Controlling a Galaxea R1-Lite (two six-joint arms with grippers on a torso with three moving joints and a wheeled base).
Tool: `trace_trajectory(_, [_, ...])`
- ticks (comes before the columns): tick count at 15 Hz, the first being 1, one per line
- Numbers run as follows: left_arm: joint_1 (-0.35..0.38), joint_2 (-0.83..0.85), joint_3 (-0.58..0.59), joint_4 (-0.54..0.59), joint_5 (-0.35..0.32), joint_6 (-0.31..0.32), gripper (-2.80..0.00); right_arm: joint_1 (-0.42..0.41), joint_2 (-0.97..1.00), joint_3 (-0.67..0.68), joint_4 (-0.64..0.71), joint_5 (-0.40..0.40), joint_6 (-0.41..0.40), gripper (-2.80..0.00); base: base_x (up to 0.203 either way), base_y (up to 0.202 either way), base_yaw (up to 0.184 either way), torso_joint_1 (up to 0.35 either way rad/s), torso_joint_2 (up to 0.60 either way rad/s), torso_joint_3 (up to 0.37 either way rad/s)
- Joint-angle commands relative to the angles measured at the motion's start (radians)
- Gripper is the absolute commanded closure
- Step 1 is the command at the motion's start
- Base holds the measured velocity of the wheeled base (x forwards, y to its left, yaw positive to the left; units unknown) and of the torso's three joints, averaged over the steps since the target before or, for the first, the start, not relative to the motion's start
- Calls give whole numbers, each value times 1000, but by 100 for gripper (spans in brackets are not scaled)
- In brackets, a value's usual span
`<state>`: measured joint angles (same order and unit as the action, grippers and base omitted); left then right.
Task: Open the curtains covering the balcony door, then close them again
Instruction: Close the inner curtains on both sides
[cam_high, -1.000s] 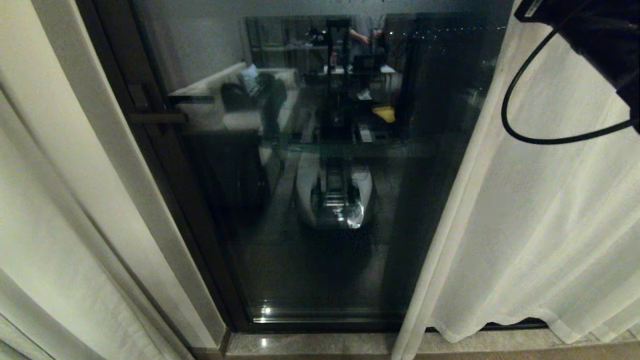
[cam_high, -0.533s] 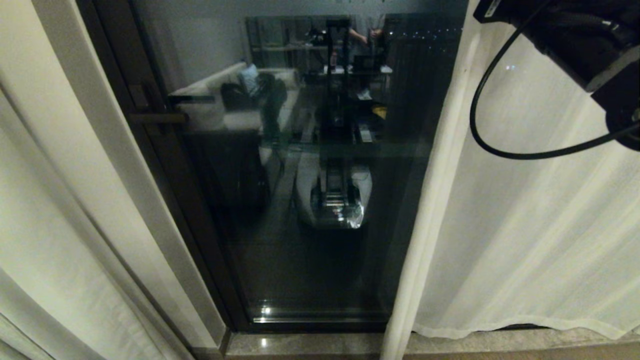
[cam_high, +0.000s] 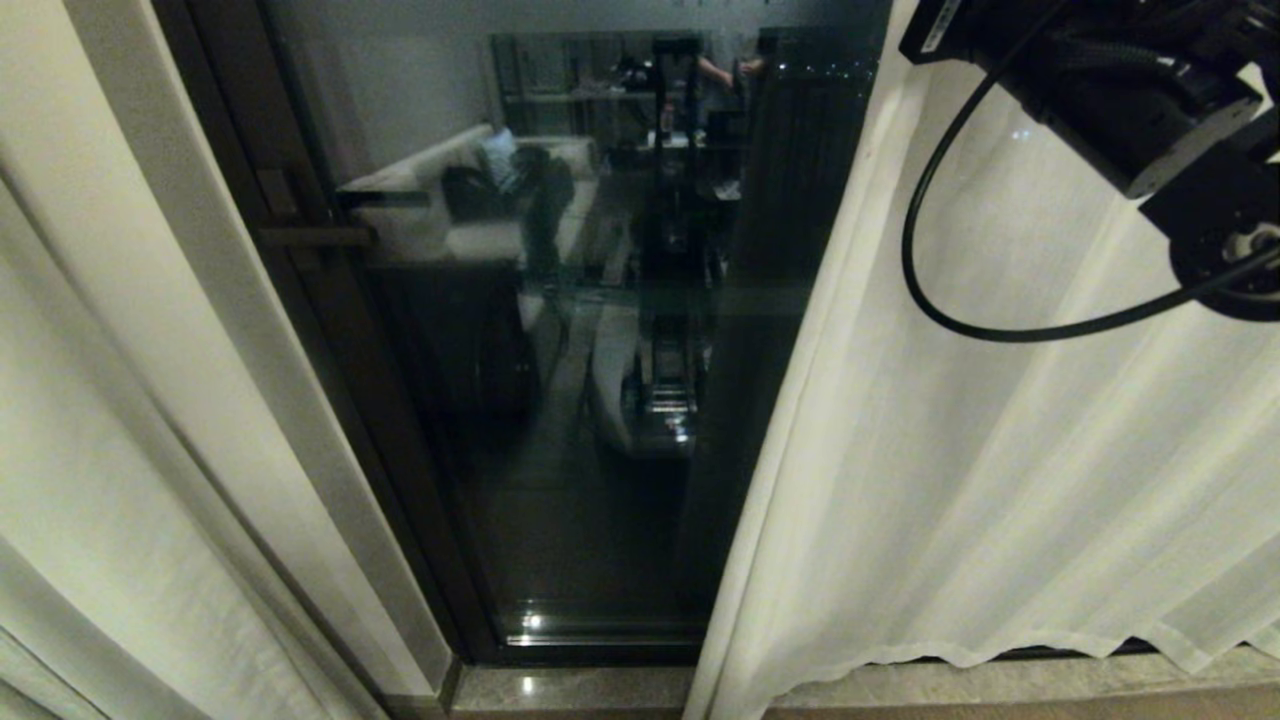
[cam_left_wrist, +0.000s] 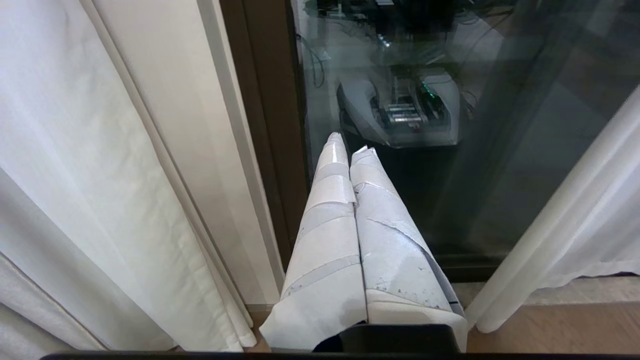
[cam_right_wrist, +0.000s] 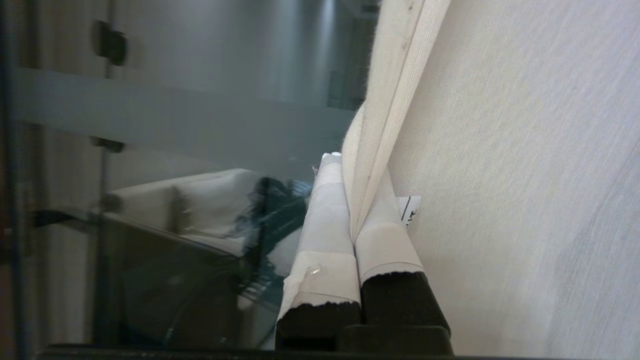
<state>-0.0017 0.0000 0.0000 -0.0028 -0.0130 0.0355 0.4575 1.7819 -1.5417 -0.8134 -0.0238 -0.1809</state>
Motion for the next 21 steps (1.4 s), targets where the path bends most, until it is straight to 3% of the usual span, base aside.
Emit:
trace_trajectory(1, [0, 0, 0, 0, -1, 1, 0, 27, 17, -3, -4, -1, -3, 0, 0, 0, 0, 0, 0, 0])
trace_trajectory(10, [0, 0, 0, 0, -1, 0, 0, 18, 21, 8, -15, -2, -2, 0, 0, 0, 0, 0, 0, 0])
trace_trajectory(21, [0, 0, 0, 0, -1, 0, 0, -225, 8, 11, -3, 8, 1, 0, 0, 0, 0, 0, 0, 0])
